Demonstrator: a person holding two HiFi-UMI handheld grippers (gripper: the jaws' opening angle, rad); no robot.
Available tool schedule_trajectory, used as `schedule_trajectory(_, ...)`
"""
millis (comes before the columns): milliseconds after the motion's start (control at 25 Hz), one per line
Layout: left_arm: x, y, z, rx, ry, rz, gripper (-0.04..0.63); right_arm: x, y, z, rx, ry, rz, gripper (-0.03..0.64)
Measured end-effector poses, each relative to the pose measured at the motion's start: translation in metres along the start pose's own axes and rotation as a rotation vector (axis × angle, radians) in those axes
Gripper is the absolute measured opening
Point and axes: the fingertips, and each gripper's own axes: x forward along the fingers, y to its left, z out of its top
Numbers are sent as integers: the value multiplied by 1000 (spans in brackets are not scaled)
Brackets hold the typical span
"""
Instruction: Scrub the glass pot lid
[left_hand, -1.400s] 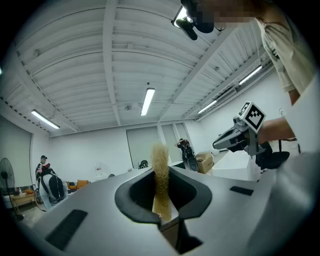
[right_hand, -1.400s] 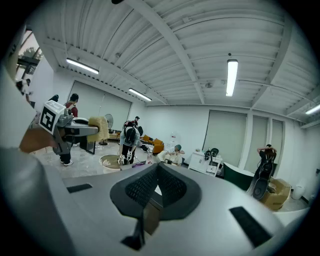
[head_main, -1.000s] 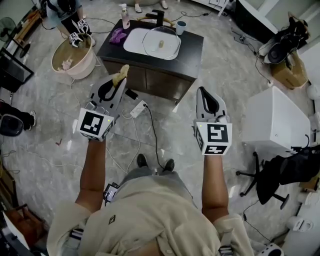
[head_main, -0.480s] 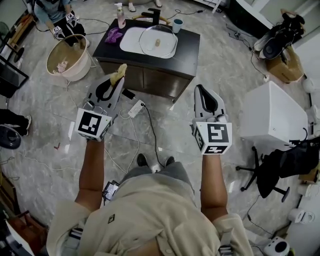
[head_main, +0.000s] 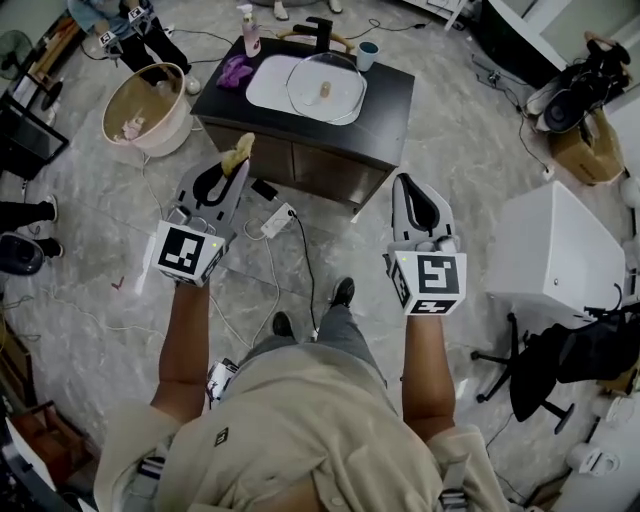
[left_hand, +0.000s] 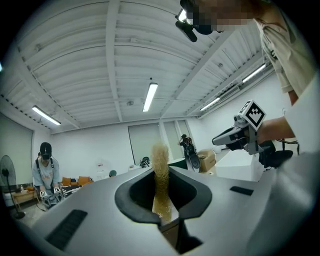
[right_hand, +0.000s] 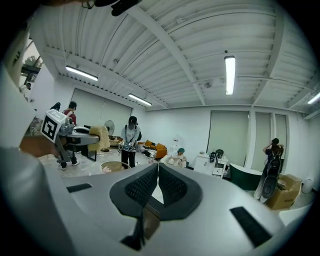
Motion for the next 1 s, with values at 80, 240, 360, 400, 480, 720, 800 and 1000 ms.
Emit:
schedule_trajectory(80, 13, -1, -2, 12, 21, 20, 46, 16, -14, -2, 6, -7, 33, 25)
schedule_trajectory(240, 45, -3, 1, 32, 55, 73, 46, 50, -43, 1, 7, -27, 106, 25)
schedule_trajectory(360, 67, -4, 2, 34, 72, 117, 46, 75, -60, 0, -4, -35, 164, 26)
schedule_trajectory(400, 73, -4, 0, 32, 77, 130, 46, 82, -65, 0, -9, -38, 179, 26)
schedule_trajectory(480, 86, -5, -1, 32, 87, 149, 46, 95, -76, 0, -12, -42, 204, 25)
schedule_trajectory(720, 117, -19, -3, 35, 117, 180, 46, 113, -108, -9, 5, -48, 248, 26)
schedule_trajectory(800, 125, -22, -4, 35, 128, 184, 46, 118, -115, -12, 13, -48, 251, 25)
schedule_trajectory(1000, 141, -22, -9, 47, 148, 175, 46, 128, -129, -23, 39, -36, 248, 25)
